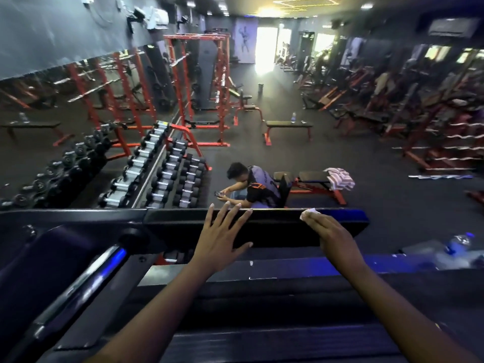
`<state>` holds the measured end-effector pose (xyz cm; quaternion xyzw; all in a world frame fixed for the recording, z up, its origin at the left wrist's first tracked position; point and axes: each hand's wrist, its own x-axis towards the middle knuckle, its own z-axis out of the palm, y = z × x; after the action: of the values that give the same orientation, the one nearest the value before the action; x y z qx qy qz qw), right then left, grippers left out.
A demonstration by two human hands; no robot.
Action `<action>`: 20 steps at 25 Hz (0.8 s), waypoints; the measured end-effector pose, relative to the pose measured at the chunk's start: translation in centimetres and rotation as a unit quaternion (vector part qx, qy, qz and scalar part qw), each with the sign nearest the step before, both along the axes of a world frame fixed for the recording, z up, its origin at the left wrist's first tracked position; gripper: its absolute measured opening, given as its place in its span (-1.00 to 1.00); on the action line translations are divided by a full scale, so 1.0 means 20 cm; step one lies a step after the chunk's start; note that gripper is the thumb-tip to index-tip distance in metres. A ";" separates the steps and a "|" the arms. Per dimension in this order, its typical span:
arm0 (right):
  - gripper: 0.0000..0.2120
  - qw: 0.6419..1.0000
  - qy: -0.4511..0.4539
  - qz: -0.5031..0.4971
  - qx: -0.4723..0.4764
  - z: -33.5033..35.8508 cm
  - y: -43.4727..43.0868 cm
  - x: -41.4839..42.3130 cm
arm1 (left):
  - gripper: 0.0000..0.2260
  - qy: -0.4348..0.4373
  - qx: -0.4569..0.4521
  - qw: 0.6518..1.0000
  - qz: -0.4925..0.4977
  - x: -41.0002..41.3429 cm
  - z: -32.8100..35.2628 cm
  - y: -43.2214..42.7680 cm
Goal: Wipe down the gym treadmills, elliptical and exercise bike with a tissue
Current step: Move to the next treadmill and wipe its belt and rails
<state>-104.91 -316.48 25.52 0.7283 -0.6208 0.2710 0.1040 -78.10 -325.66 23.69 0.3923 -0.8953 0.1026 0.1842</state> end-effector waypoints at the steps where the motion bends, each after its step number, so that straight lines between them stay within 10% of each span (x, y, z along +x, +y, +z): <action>1: -0.37 1.000 -0.006 -0.019 -0.002 -0.01 0.03 -0.04 | -0.39 0.001 -0.005 1.000 -0.022 -0.06 0.01 0.00; 6: -0.64 0.986 -0.100 -0.135 -0.007 0.01 0.06 -0.13 | -0.42 -0.014 0.012 0.995 -0.102 -0.39 0.05 0.01; 16: -0.59 0.992 -0.089 -0.088 0.029 0.01 0.05 -0.37 | -0.34 -0.062 -0.009 0.992 -0.110 -0.47 0.01 0.00; 20: -0.66 0.954 -0.277 -0.111 -0.023 0.00 0.05 -0.50 | -0.40 -0.028 0.012 0.994 -0.100 -0.62 0.08 0.01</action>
<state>-114.95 -315.42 25.55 0.5483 -0.6959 0.4630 -0.0260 -90.55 -325.43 25.30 0.2996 -0.9363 0.0835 0.1632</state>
